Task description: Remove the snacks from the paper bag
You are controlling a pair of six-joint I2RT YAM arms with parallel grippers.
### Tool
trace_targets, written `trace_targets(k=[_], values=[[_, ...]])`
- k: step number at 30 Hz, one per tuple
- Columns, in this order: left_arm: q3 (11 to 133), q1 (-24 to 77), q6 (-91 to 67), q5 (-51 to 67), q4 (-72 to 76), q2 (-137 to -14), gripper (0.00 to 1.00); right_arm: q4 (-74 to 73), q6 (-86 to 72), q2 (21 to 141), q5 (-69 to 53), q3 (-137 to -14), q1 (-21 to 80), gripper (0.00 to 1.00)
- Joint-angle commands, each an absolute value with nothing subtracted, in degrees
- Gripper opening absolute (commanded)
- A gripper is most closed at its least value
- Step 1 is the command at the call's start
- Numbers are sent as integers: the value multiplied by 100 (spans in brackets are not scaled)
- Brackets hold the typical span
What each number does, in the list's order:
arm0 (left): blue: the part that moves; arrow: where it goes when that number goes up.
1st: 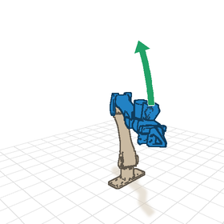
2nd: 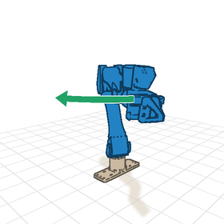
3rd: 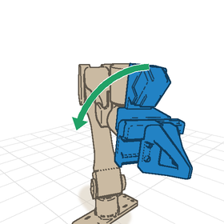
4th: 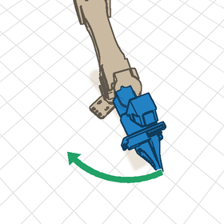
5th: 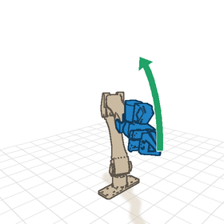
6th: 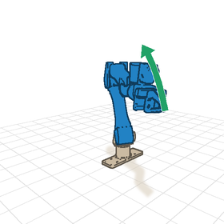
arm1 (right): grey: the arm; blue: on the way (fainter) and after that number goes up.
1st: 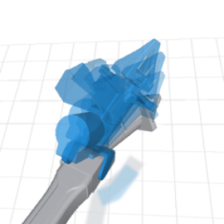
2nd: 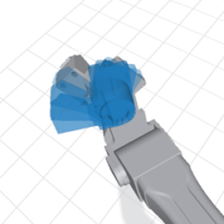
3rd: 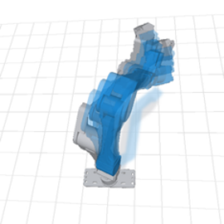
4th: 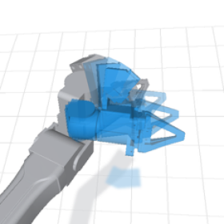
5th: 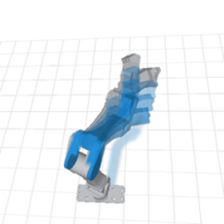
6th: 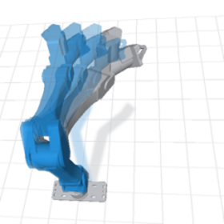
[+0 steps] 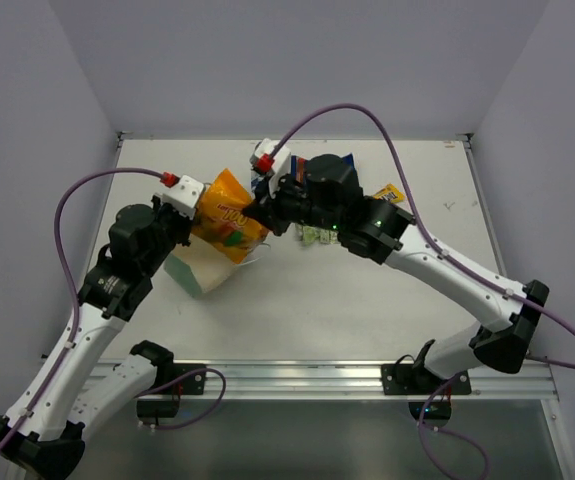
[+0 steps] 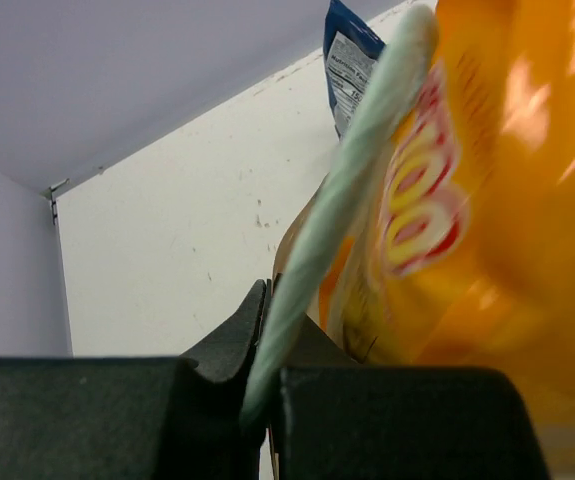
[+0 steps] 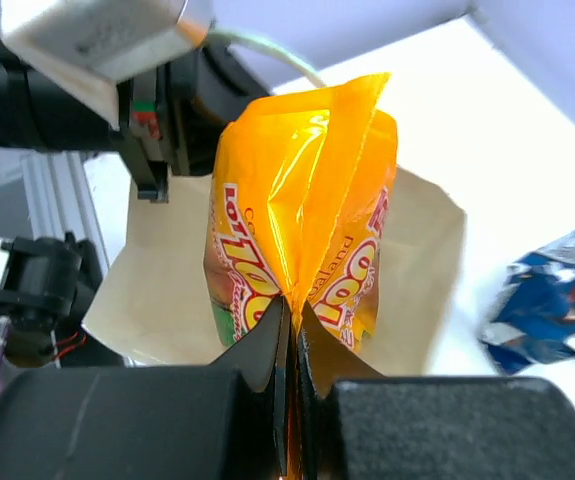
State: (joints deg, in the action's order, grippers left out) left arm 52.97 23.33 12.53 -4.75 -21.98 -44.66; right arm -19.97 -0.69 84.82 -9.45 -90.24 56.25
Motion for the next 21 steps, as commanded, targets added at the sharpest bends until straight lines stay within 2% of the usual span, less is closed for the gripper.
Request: trace_targets(k=[1,5,12,16,21], values=[[5335,2338,1204,-729,-2074,-4438,0,-1494,-17,7797,-755,-9492,5153,0],[5317,2338,1143,-633,-2057,-4526,0,-1337,-500,7515,-1265,-9475,4782,0],[5309,2338,1116,-703,-2048,-4535,0,-1292,-720,7234,7,-9405,4106,0],[5309,2338,1038,-765,-2092,-4570,0,-1388,-1089,7146,693,-8983,2747,0],[5326,2329,958,-765,-2100,-4623,0,-1512,-1415,7434,1168,-8413,1540,0]])
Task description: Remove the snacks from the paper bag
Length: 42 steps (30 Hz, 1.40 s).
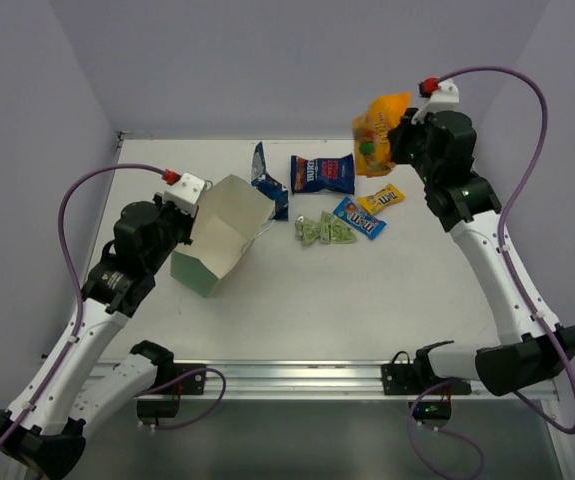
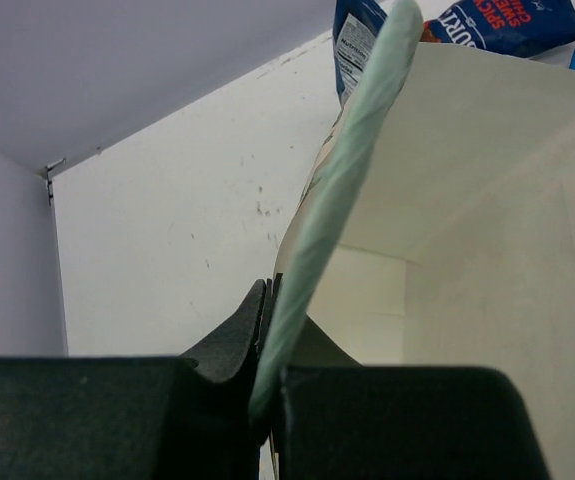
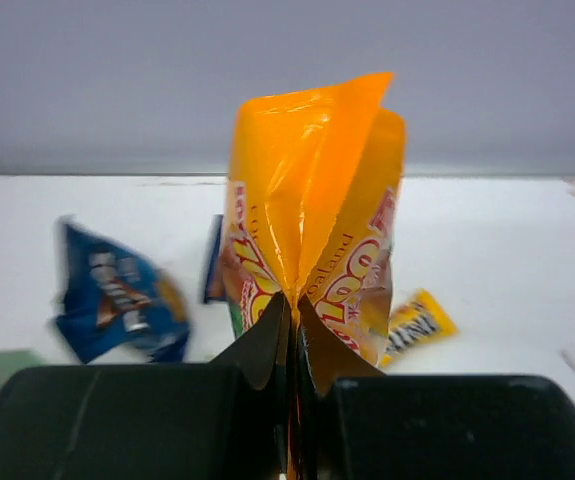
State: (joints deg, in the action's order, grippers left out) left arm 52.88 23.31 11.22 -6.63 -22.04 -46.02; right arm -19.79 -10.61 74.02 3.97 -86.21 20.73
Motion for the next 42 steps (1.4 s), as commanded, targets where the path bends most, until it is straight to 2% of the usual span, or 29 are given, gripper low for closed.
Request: trace_targets(k=[1,6,13,15,16,19,20,23,26,29,37,42], values=[[5335,2329,949,-773,-2118,-4640,0,-1520,-1424,7514,1299,-8333,1234,0],[5405,2329,862,-879,-2215,-4693,0,-1521,-1459,8163,1959,-7911,528,0],[5353,2329,625,-914,-2171,-4755,0,-1529,-1468,9147,1978,-7699,44,2],[5370,2329,554,-940,-2180,-4790,0,-1582,-1503,9333,1934,-7699,44,14],[5361,2329,502,-940,-2171,-4834,0,-1747,-1538,9395,1820,-7725,44,28],[5405,2320,378,-940,-2171,-4948,0,-2021,-1670,9335,1749,-7787,44,53],[5405,2303,352,-958,-2171,-4983,0,-2065,-1679,9134,1749,-7787,44,68],[5440,2119,194,-1045,-2153,-5132,0,-2249,-1714,8720,1504,-7883,53,84],[5519,1603,53,-915,-2136,-5291,0,-2382,-1723,8070,1170,-7954,88,92],[5590,1179,-202,-966,-1952,-5440,0,-2373,-1723,7385,897,-7910,167,99],[6187,791,-527,-941,-1346,-6388,0,-2057,-2039,6066,-508,-7559,202,99],[6398,431,-703,-862,-1134,-6872,0,-2065,-2101,5669,-799,-7453,263,99]])
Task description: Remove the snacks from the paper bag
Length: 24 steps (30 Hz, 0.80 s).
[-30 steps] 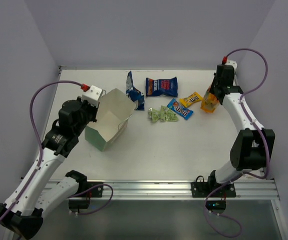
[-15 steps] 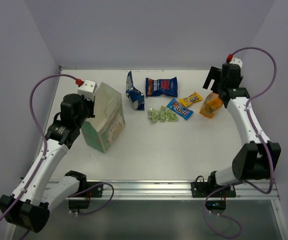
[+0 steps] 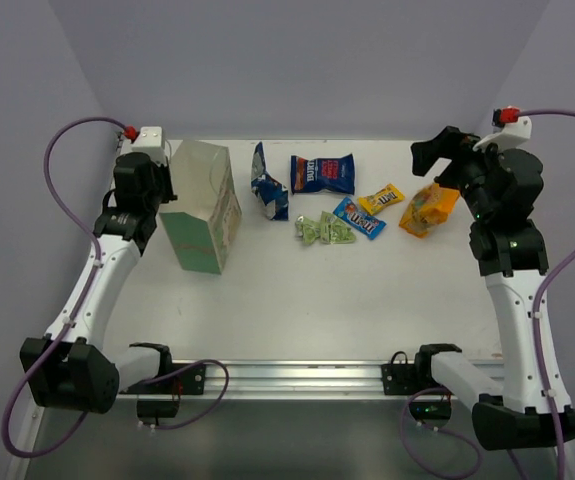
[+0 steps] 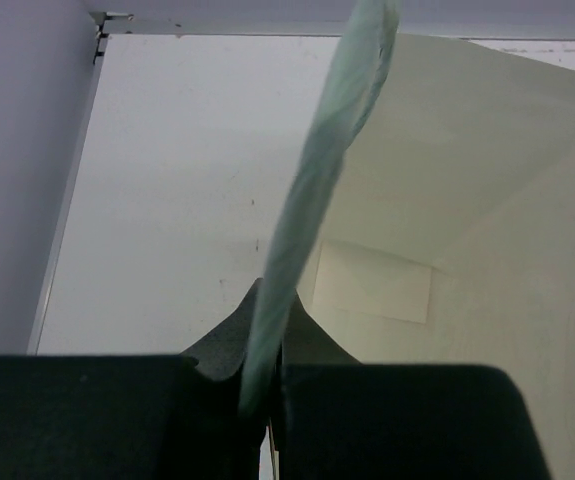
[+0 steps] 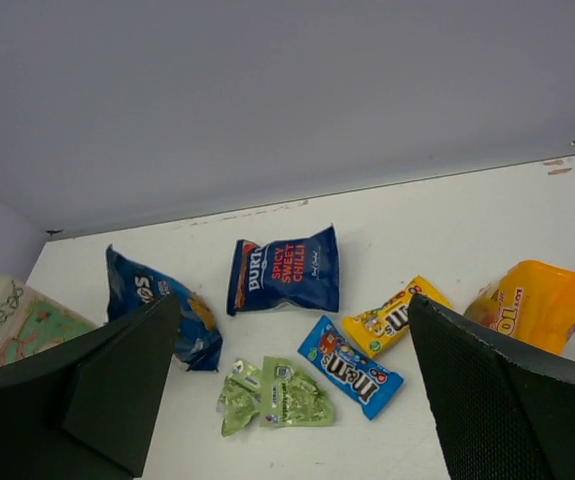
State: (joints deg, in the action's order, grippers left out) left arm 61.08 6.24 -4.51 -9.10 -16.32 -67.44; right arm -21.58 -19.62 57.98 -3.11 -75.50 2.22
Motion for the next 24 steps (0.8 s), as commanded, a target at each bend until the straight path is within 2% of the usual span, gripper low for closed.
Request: trace_targets(k=[1,5,8,9,11,16,19,24], values=[[6398,396,-703,-835,-1073,-6917,0,-2100,-2092,5617,-852,-7436,255,99],[6442,387,-668,-756,-1142,-7058,0,-2162,-2074,5415,-888,-7357,308,99],[6460,387,-633,-773,-1291,-7023,18,-2223,-2074,5344,-896,-7374,334,99],[6495,378,-607,-773,-1335,-6988,28,-2250,-2074,5326,-949,-7400,343,99],[6565,378,-545,-843,-1494,-6918,42,-2346,-2065,5283,-1002,-7462,352,99],[6706,378,-439,-914,-1748,-6812,58,-2487,-2022,5168,-1028,-7558,352,99],[6846,378,-448,-844,-1863,-6680,72,-2584,-1908,5072,-1011,-7681,360,99],[7355,378,-475,-712,-2310,-6285,83,-2741,-1662,4826,-870,-7866,352,99]])
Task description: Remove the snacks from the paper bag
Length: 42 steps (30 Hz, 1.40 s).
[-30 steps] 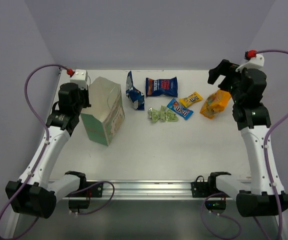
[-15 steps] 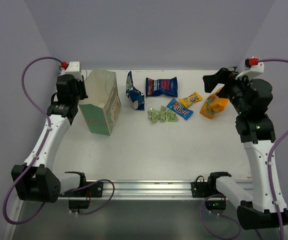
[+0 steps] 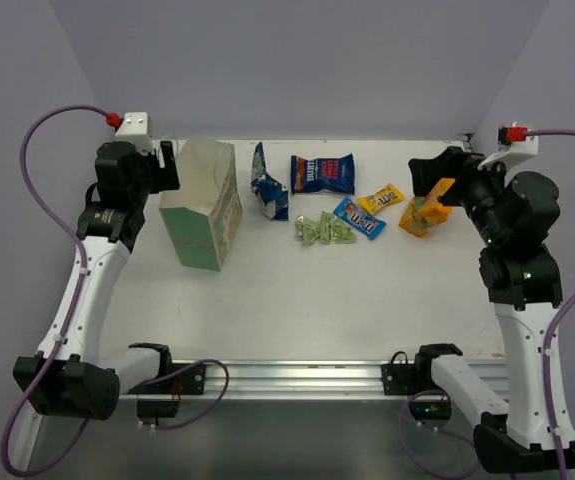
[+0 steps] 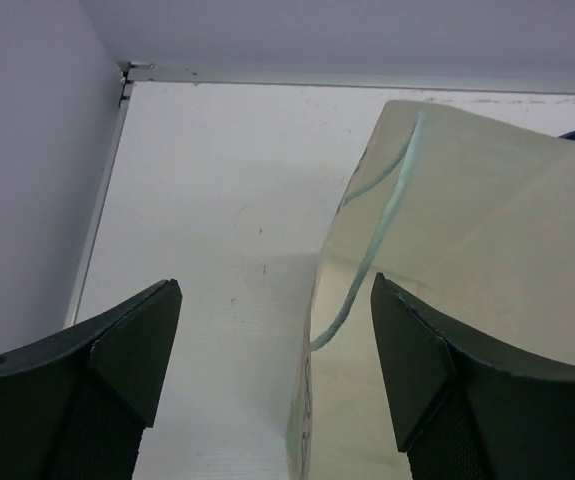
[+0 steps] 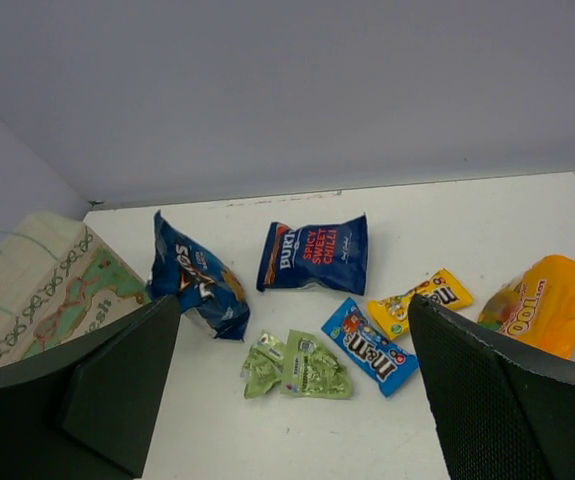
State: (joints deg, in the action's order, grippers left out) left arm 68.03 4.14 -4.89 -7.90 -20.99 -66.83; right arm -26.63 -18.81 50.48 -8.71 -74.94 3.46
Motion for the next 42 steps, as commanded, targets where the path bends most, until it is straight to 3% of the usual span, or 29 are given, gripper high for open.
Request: trace_targets(k=[1,9,20,42], values=[[7452,378,-475,-686,-2381,-6215,85,-2777,-1626,4782,-870,-7918,352,99],[8287,387,-334,-572,-3119,-5283,100,-2865,-1372,3956,-255,-8042,387,99],[8938,606,-176,-659,-3928,-4237,100,-2364,-493,2787,922,-7726,1002,99],[8693,1143,-290,-1309,-4061,-3762,100,-2101,-202,1837,1239,-7233,1081,99]])
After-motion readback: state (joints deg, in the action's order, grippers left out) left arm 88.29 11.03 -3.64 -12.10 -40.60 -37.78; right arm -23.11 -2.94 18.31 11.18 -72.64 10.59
